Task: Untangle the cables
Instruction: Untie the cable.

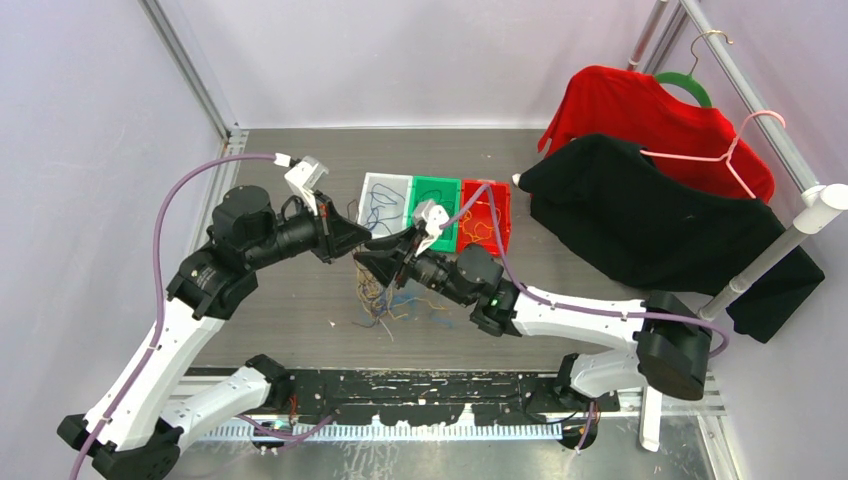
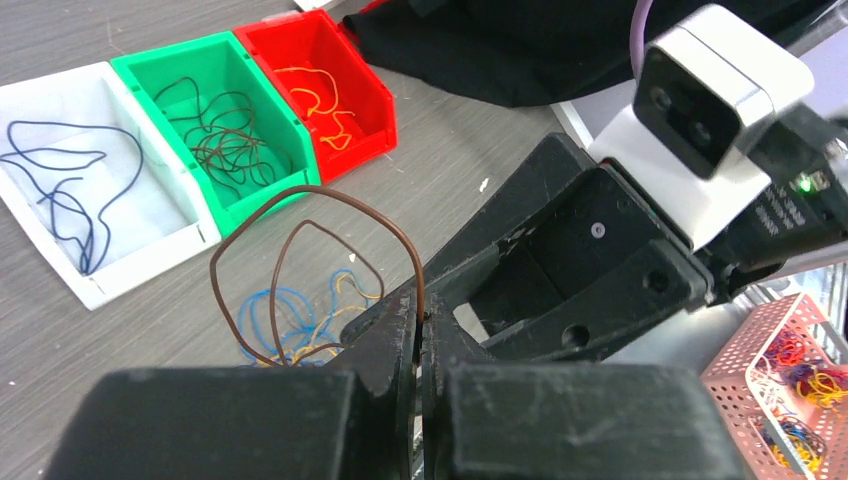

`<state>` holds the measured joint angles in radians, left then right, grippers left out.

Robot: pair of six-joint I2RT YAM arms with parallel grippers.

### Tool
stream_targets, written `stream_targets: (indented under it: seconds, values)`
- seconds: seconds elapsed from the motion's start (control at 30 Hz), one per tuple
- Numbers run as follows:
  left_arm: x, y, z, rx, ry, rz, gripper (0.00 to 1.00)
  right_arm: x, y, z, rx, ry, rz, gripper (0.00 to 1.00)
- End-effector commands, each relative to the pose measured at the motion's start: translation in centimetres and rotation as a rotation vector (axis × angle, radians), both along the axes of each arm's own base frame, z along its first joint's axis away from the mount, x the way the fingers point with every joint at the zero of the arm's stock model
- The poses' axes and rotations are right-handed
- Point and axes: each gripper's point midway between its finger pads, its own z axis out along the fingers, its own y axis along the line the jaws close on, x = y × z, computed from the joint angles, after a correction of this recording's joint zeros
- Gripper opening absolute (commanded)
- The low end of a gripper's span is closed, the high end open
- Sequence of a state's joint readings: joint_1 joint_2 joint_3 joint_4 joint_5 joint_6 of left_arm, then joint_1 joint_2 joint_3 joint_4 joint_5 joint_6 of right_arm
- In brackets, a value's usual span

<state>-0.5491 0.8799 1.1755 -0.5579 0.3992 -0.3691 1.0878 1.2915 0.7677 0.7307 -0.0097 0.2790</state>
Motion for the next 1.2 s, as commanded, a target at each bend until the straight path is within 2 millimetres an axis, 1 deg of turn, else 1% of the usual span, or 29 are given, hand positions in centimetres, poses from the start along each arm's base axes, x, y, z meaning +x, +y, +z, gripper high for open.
stream_targets:
  seconds: [0.0,0.07,0.17,0.27,0.37,0.47,0.53,0.63,0.7,0.8,0.9,1.17]
  values:
    - [-0.2,-0.4,2.9,-0.08,-0.05,-0.019,0.0,1.4,-0.5,5.0,0.111,-0.157,-0.194,0.4]
    - [-0.2,-0.4,2.8,-0.081,-0.047,-0.015,0.0,1.8,-0.4,5.1,0.099,-0.179,-0.275,0.38]
    - [-0.3,-0.3,3.0,-0.087,-0.051,-0.017,0.0,2.7,-0.9,5.5,0.12,-0.17,-0.389,0.31]
    - [-0.6,-0.3,3.3,-0.09,-0.056,-0.027,0.0,3.5,-1.4,5.4,0.111,-0.169,-0.478,0.29]
    - [-0.9,-0.4,3.5,-0.092,-0.06,-0.046,0.0,3.7,-0.8,4.9,0.101,-0.188,-0.481,0.3]
    - [-1.3,-0.6,3.5,-0.091,-0.066,-0.068,0.0,3.0,0.9,3.7,0.07,-0.194,-0.401,0.3]
    - [-1.4,-0.5,4.0,-0.092,-0.089,-0.074,0.0,2.2,2.3,2.3,0.024,-0.19,-0.322,0.28]
    - [-1.2,-0.5,5.6,-0.101,-0.138,-0.078,0.0,1.7,3.1,-1.1,-0.034,-0.14,-0.268,0.26]
    - [-1.3,-0.6,6.5,-0.11,-0.154,-0.084,0.0,1.4,3.1,-3.1,-0.056,-0.113,-0.253,0.26]
    - [-1.5,-0.5,7.5,-0.119,-0.173,-0.089,0.0,1.1,2.7,-5.3,-0.046,-0.063,-0.243,0.31]
    - [-1.7,-0.5,8.7,-0.129,-0.208,-0.098,0.0,0.7,2.6,-7.1,-0.048,-0.02,-0.225,0.33]
    - [-1.8,-0.4,14.8,-0.175,-0.351,-0.102,0.0,0.1,3.1,-11.2,-0.082,0.07,-0.185,0.33]
